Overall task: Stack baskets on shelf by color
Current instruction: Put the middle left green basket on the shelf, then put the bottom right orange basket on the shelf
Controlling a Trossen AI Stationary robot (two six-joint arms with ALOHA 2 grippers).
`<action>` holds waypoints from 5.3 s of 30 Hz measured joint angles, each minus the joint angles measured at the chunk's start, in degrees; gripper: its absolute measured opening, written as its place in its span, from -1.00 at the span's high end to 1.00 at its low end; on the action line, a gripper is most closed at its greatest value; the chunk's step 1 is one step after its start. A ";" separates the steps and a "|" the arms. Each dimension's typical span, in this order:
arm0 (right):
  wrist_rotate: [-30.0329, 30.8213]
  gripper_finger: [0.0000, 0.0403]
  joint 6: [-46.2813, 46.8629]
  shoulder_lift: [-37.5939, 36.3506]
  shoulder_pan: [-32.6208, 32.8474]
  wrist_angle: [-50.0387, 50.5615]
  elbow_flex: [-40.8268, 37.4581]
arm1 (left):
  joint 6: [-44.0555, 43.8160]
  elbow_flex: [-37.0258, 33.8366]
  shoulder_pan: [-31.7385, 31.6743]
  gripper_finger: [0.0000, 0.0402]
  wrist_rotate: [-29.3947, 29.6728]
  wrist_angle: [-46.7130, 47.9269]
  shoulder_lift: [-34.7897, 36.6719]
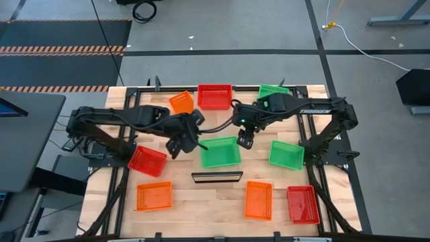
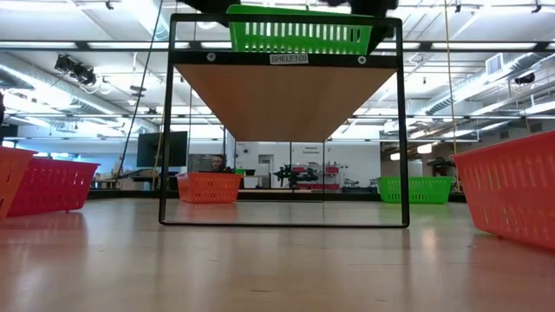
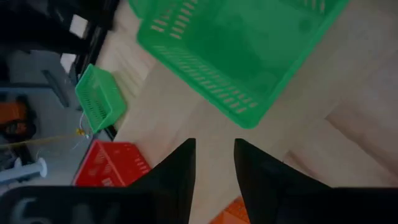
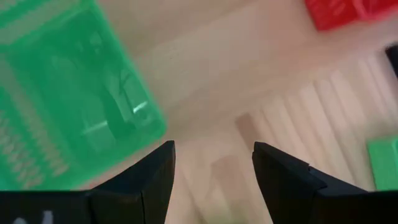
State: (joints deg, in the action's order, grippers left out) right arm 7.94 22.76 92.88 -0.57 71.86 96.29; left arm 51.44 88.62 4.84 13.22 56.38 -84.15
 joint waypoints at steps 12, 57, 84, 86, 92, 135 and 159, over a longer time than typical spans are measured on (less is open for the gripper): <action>-2.53 -0.09 -4.84 -0.09 -5.78 -8.99 -4.75 | -19.03 0.04 0.36 0.42 1.78 0.06 9.13; -10.44 -0.09 -8.81 5.22 -2.69 -21.48 -4.23 | -25.38 0.04 -0.55 0.42 9.94 1.03 11.84; -12.54 -0.09 4.97 -4.98 3.53 18.12 8.72 | -46.33 0.02 -1.28 0.42 9.71 12.02 11.81; -13.10 -0.08 8.81 -6.28 6.20 17.63 5.91 | -47.38 0.02 -2.62 0.42 7.77 12.10 11.81; -14.50 -0.07 17.74 -8.94 14.62 11.77 -5.93 | -45.82 0.02 -6.87 0.42 0.96 12.27 11.81; -7.20 0.05 26.97 -10.49 33.23 -43.53 -52.86 | -55.76 0.02 -17.00 0.42 -8.21 17.18 11.79; -20.99 0.94 25.45 -15.53 33.25 -43.03 -52.80 | -55.41 0.02 -17.00 0.42 -8.18 17.18 11.79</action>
State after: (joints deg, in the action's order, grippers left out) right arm -13.04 48.22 77.35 32.69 28.83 43.49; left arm -3.97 88.64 -12.16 5.04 73.56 -72.36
